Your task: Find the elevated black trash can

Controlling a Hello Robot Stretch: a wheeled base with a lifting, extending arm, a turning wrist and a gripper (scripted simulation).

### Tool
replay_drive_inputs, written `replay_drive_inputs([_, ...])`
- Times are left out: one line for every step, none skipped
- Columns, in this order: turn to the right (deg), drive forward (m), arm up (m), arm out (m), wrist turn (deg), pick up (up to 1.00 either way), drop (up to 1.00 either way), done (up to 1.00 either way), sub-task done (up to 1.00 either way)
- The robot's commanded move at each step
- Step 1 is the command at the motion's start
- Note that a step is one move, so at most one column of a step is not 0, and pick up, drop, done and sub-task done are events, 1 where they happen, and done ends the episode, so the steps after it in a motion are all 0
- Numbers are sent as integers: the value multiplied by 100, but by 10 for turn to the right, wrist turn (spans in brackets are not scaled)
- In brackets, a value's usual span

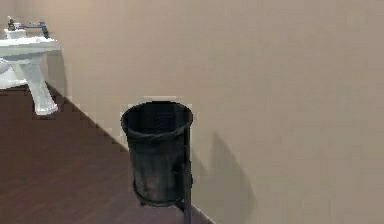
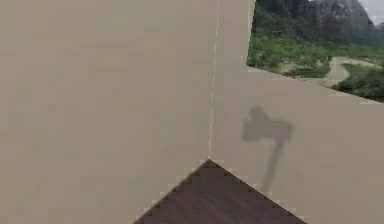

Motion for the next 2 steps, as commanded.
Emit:
replay_drive_inputs([-90,0,0,0,0,0,0,0,0])
replay_drive_inputs([0,0,0,0,0,0,0,100,0])
